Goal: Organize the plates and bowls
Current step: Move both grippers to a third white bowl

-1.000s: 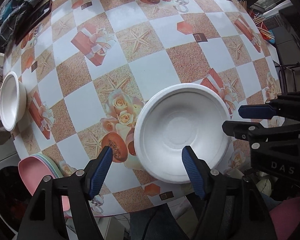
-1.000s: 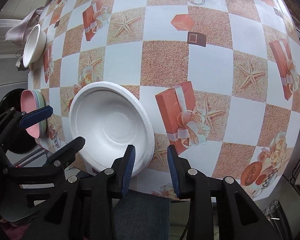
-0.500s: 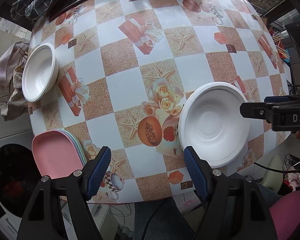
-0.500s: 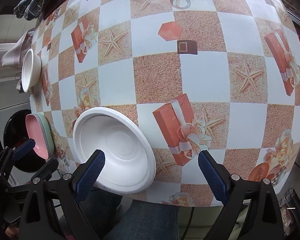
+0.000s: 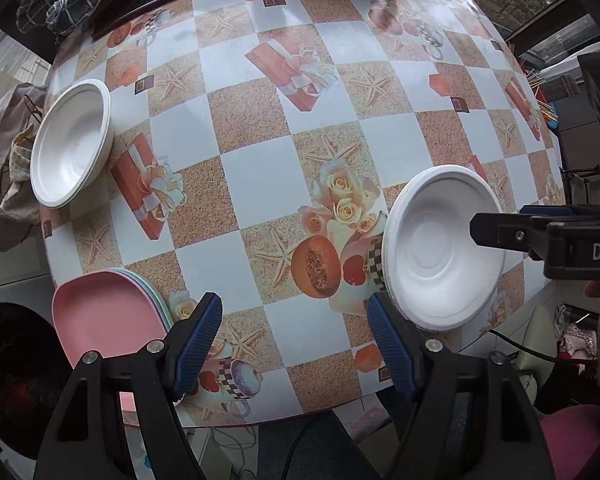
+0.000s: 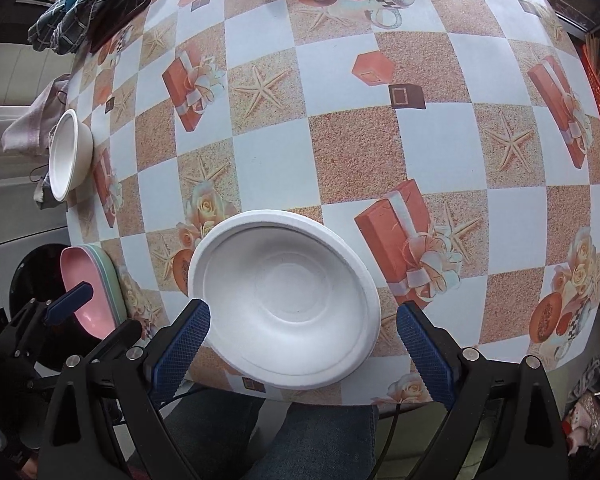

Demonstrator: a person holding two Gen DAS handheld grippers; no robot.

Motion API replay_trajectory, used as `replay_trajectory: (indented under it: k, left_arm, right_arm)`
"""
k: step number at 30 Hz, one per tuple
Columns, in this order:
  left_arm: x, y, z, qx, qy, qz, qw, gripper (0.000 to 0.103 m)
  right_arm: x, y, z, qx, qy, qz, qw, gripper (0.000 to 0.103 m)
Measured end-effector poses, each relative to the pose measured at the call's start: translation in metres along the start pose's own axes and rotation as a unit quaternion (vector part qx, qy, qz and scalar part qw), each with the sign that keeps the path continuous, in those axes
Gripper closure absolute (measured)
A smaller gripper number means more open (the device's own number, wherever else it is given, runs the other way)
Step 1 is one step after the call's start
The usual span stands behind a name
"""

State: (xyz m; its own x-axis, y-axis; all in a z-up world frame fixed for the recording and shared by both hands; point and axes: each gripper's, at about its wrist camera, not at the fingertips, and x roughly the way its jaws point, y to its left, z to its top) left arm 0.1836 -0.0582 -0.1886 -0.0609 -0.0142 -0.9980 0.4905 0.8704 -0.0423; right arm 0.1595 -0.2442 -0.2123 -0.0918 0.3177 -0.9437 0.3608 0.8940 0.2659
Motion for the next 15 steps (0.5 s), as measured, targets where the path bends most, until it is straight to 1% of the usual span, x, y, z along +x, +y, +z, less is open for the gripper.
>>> replay_trajectory:
  k: [3, 7, 11, 13, 15]
  left_arm:
    - [0.001, 0.015, -0.006, 0.018, -0.002, -0.017, 0.9997, 0.025]
    - [-0.012, 0.044, -0.006, 0.020, -0.026, -0.029, 0.9991, 0.025]
    - [-0.027, 0.082, -0.001, -0.005, -0.056, -0.029, 0.9980, 0.025]
    - [-0.030, 0.100, 0.002, -0.017, -0.065, -0.020, 0.9975, 0.025]
    - [-0.032, 0.120, 0.003, -0.035, -0.073, -0.013, 0.9966, 0.025]
  right_arm:
    - [0.003, 0.016, -0.011, 0.026, -0.008, -0.008, 1.000, 0.008]
    - [0.006, 0.053, -0.017, 0.032, -0.018, -0.012, 0.999, 0.008]
    - [0.007, 0.100, -0.015, 0.017, -0.031, -0.008, 0.999, 0.008]
    - [0.008, 0.119, -0.010, 0.010, -0.037, -0.008, 0.999, 0.008]
    - [0.010, 0.135, -0.003, 0.009, -0.034, -0.007, 0.999, 0.008]
